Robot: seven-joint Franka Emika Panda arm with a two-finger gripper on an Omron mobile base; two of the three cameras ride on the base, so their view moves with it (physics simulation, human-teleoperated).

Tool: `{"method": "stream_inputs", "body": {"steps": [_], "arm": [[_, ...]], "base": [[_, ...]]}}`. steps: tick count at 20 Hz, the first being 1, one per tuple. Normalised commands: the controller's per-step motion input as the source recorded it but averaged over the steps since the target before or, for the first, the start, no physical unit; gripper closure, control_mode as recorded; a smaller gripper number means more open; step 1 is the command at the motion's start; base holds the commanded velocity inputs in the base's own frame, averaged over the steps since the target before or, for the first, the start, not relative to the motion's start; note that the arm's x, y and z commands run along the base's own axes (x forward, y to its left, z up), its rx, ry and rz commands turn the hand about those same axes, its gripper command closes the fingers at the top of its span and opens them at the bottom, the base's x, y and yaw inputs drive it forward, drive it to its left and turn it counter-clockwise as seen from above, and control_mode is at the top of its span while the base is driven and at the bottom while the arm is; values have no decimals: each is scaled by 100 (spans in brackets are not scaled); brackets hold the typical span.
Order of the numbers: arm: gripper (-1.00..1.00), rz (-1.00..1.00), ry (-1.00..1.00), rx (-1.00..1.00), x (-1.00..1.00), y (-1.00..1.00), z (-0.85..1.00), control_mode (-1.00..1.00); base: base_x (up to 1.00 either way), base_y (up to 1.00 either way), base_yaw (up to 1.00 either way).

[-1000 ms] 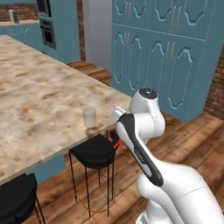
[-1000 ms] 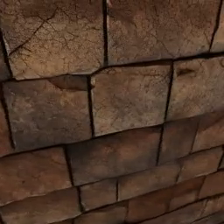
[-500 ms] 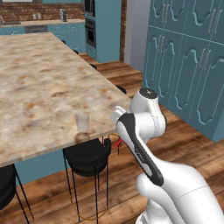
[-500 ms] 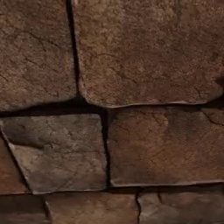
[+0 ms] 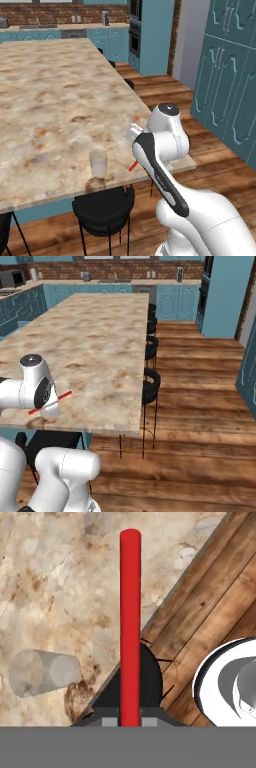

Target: Take a straw from the drawer in front and place it inside the glass cup on the dining counter.

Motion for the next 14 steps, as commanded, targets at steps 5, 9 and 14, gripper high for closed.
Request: {"method": "stream_inputs", "body": {"steps": [5,9,14], "arm": [[100,0,0,0,0,0,0,100],[100,0,0,0,0,0,0,100],[100,31,4,18,31,-35,30,-100]], "base": [[97,0,8],[88,0,11],[0,0,0]]}}
